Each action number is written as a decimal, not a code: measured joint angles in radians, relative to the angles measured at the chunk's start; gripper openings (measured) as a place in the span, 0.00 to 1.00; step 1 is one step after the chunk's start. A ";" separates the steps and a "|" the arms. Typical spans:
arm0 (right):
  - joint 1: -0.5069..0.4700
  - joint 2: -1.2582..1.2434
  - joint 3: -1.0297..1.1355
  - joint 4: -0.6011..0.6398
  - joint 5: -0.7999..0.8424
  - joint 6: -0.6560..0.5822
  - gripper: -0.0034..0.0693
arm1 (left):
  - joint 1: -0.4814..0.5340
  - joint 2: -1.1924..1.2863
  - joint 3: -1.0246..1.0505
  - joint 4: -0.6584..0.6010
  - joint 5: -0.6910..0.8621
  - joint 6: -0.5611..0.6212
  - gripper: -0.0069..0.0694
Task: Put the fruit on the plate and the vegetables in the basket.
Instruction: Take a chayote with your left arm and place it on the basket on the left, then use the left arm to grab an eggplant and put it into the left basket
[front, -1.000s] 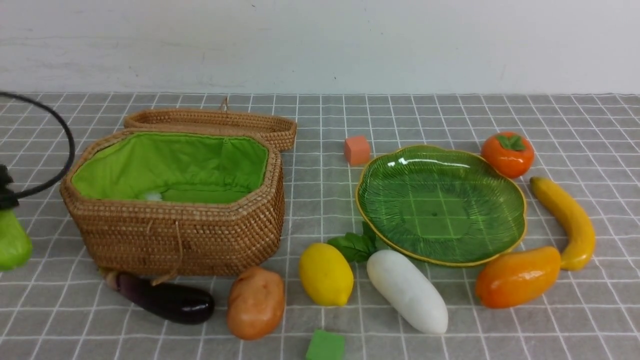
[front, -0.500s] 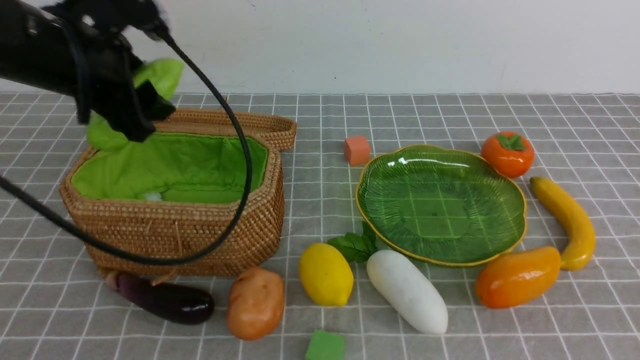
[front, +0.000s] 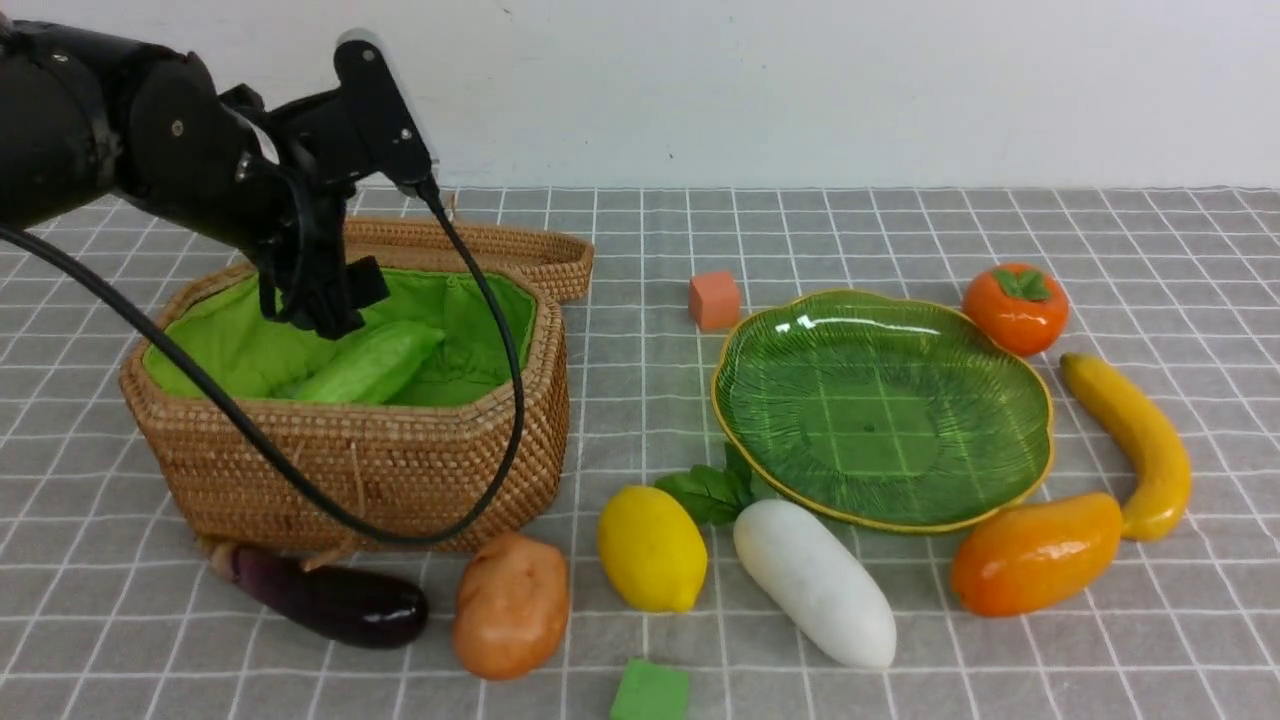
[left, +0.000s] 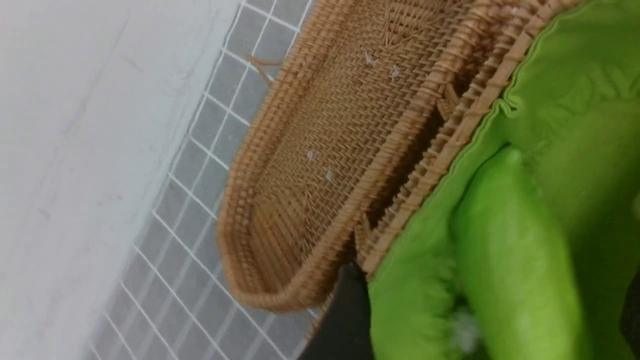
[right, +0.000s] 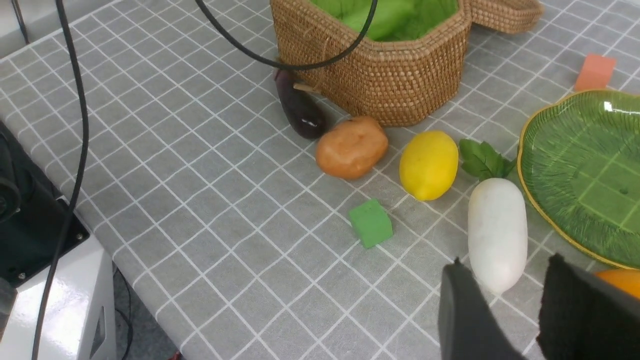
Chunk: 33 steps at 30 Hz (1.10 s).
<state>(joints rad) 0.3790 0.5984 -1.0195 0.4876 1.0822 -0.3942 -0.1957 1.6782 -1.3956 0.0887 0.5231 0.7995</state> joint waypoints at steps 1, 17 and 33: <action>0.000 0.000 0.000 -0.002 0.000 0.000 0.37 | 0.000 -0.018 0.000 -0.005 0.035 -0.038 0.94; 0.000 0.000 0.000 -0.020 0.093 -0.022 0.37 | -0.197 -0.358 0.412 -0.089 0.431 -0.052 0.07; 0.000 0.000 0.000 -0.009 0.093 -0.022 0.37 | -0.209 -0.134 0.520 -0.066 0.103 0.215 0.92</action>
<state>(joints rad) 0.3790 0.5984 -1.0195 0.4784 1.1751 -0.4157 -0.4050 1.5437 -0.8759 0.0229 0.6260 1.0144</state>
